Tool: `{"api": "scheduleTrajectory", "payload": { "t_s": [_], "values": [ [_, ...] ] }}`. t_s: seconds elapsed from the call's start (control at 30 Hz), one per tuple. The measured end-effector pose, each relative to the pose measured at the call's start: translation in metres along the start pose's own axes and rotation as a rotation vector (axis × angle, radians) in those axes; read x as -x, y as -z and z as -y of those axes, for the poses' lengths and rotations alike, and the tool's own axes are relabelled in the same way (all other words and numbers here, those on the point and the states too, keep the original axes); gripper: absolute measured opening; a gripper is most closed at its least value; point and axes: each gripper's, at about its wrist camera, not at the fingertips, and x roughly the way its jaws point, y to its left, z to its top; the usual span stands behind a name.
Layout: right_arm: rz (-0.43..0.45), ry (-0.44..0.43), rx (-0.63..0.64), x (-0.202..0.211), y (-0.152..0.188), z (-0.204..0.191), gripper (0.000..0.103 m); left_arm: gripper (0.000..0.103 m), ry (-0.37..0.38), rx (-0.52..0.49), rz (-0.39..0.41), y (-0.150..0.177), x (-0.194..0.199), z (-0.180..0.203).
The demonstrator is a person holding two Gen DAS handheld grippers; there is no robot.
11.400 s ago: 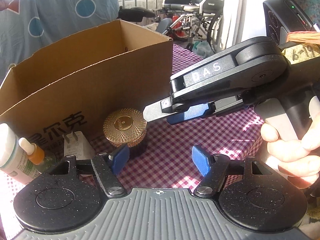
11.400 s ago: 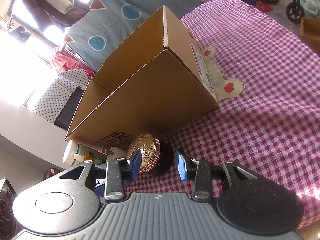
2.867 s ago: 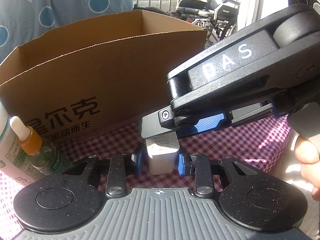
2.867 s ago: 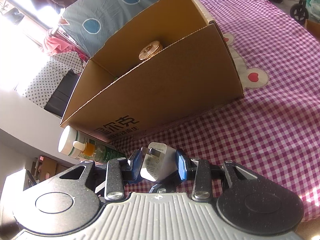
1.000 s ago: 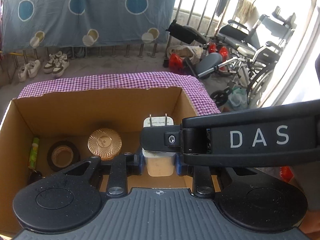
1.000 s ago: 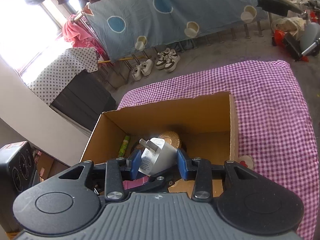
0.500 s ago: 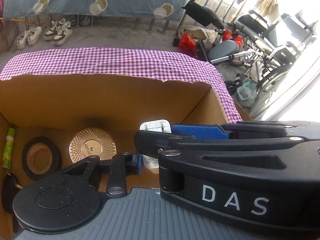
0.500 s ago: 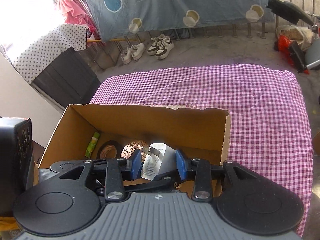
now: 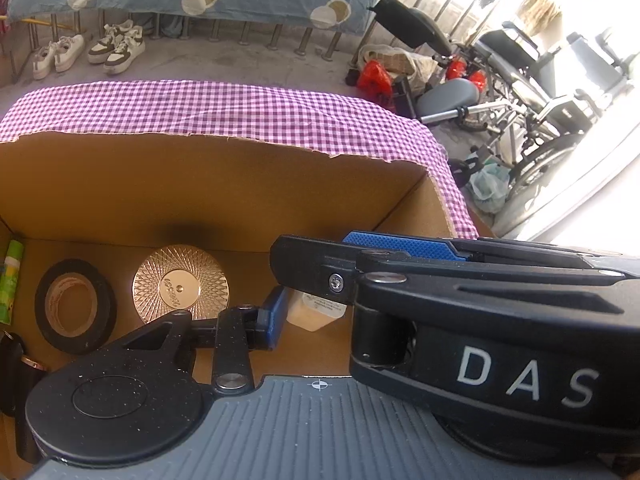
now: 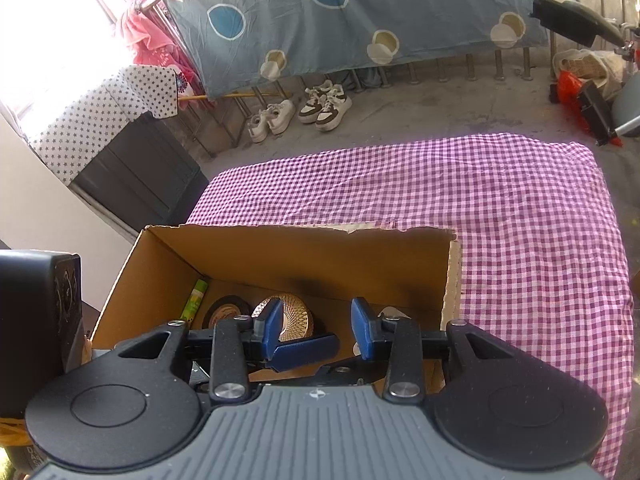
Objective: Organize rigid objects
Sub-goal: 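Open the right tool to release the plug adapter in the box, then move the right tool back to the green dropper bottle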
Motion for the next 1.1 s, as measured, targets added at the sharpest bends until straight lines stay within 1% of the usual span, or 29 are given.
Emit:
{"api": "scheduleTrajectory", "payload": {
  "t_s": [0.07, 0.13, 0.2, 0.27, 0.3, 0.33, 0.4, 0.5, 0.63, 0.73, 0.8, 0.83, 0.87, 0.93, 1.0, 1.07, 1.1],
  "values": [
    [0.027, -0.016, -0.014, 0.012, 0.003, -0.001, 0.042, 0.043, 0.002, -0.027, 0.024, 0.002, 0.009, 0.007],
    [0.076, -0.044, -0.030, 0.030, 0.009, -0.004, 0.042, 0.060, -0.002, -0.057, 0.052, 0.006, 0.020, 0.013],
    [0.134, -0.074, -0.047, 0.052, 0.019, -0.007, 0.043, 0.067, -0.008, -0.082, 0.082, 0.013, 0.034, 0.017],
    [0.191, -0.089, -0.050, 0.074, 0.032, -0.013, 0.044, 0.070, -0.006, -0.110, 0.103, 0.021, 0.050, 0.022],
    [0.225, -0.088, -0.044, 0.086, 0.040, -0.019, 0.044, 0.072, -0.003, -0.121, 0.110, 0.028, 0.059, 0.023],
    [0.242, -0.082, -0.038, 0.093, 0.046, -0.022, 0.044, 0.078, 0.004, -0.127, 0.113, 0.032, 0.065, 0.023],
    [0.274, -0.062, -0.028, 0.110, 0.062, -0.030, 0.044, 0.083, 0.019, -0.145, 0.120, 0.045, 0.082, 0.019],
    [0.306, -0.058, -0.025, 0.133, 0.088, -0.039, 0.044, 0.084, 0.013, -0.166, 0.134, 0.063, 0.101, 0.014],
    [0.344, -0.084, -0.052, 0.155, 0.123, -0.045, 0.044, 0.093, 0.011, -0.221, 0.146, 0.093, 0.126, 0.011],
    [0.367, -0.060, -0.081, 0.165, 0.152, -0.048, 0.044, 0.096, 0.006, -0.269, 0.147, 0.117, 0.140, 0.007],
    [0.378, -0.043, -0.099, 0.168, 0.169, -0.047, 0.044, 0.098, 0.010, -0.277, 0.149, 0.130, 0.144, 0.003],
    [0.383, -0.034, -0.106, 0.170, 0.178, -0.047, 0.046, 0.099, 0.008, -0.282, 0.149, 0.136, 0.145, 0.001],
    [0.383, -0.025, -0.108, 0.170, 0.186, -0.047, 0.069, 0.099, -0.007, -0.287, 0.147, 0.143, 0.144, -0.002],
    [0.399, -0.005, -0.104, 0.171, 0.202, -0.050, 0.094, 0.099, -0.028, -0.299, 0.140, 0.153, 0.142, -0.005],
    [0.402, 0.038, -0.073, 0.170, 0.219, -0.058, 0.096, 0.099, -0.043, -0.306, 0.136, 0.165, 0.141, -0.012],
    [0.376, 0.086, -0.045, 0.167, 0.230, -0.066, 0.103, 0.099, -0.054, -0.311, 0.135, 0.176, 0.139, -0.019],
    [0.370, 0.106, -0.029, 0.165, 0.235, -0.072, 0.103, 0.099, -0.061, -0.312, 0.134, 0.182, 0.138, -0.022]
  ]
}}
